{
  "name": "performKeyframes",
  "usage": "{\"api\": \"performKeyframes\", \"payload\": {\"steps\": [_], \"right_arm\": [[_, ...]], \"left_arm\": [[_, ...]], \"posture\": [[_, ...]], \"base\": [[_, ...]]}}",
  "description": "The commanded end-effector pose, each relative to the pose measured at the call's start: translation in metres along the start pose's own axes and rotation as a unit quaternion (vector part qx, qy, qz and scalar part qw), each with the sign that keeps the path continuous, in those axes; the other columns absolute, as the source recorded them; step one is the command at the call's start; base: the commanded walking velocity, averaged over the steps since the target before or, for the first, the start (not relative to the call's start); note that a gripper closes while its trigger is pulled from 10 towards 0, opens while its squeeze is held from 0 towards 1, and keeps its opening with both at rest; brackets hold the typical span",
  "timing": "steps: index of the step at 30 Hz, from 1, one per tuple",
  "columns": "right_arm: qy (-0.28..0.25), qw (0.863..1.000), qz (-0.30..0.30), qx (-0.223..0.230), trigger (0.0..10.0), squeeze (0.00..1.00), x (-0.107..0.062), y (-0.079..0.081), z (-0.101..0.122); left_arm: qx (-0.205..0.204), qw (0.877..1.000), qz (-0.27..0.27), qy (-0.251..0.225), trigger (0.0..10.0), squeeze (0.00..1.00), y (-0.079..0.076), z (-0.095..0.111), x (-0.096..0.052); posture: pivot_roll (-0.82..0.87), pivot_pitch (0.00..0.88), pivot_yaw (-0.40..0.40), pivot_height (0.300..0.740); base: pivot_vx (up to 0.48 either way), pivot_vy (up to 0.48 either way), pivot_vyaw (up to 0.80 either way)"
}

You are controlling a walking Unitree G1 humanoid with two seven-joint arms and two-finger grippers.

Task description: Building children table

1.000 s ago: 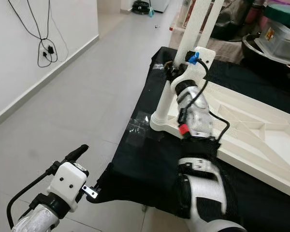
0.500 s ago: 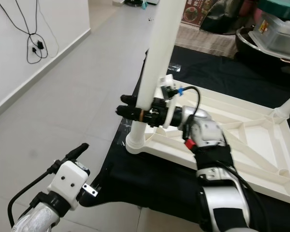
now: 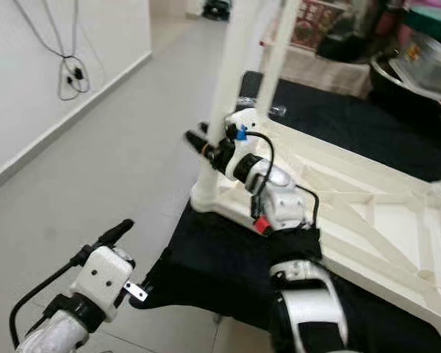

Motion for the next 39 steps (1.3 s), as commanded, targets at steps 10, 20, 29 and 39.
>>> {"api": "performKeyframes", "payload": {"steps": [10,20,29,39], "right_arm": [[0.071,0.936,-0.342,0.043,0.0,0.00,-0.051,-0.062,-0.035],[-0.089,0.976,-0.157,0.122,10.0,0.16,-0.007,-0.036,0.022],[-0.046,0.963,0.196,0.178,10.0,0.00,-0.016,0.007,0.023],[0.002,0.865,0.482,0.140,10.0,0.00,-0.053,0.048,0.019]], "left_arm": [[0.000,1.000,-0.006,0.000,10.0,0.00,-0.003,-0.001,0.002],[-0.005,1.000,-0.006,0.002,10.0,0.00,-0.003,-0.002,0.003],[-0.012,1.000,0.000,0.003,10.0,0.00,-0.001,-0.003,0.005],[-0.020,1.000,0.008,0.004,10.0,0.00,0.001,-0.004,0.004]], "posture": [[0.13,0.105,-0.130,0.740],[0.12,0.108,-0.128,0.740],[0.12,0.103,-0.135,0.740],[0.12,0.109,-0.137,0.740]], "base": [[0.000,0.000,0.00],[0.000,0.000,0.00],[0.000,0.000,0.00],[0.000,0.000,0.00]]}}
Point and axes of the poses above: a point about 5 cm out from each wrist's last joint towards the gripper, its own x axis pointing out of the wrist towards the gripper, its own z axis along the axis of the wrist's last joint, y = z × x, the point moved 4 cm from there along x, pointing out of the wrist towards the gripper, and after that the axes turned 3 degrees about -x, right-handed, at the moved point
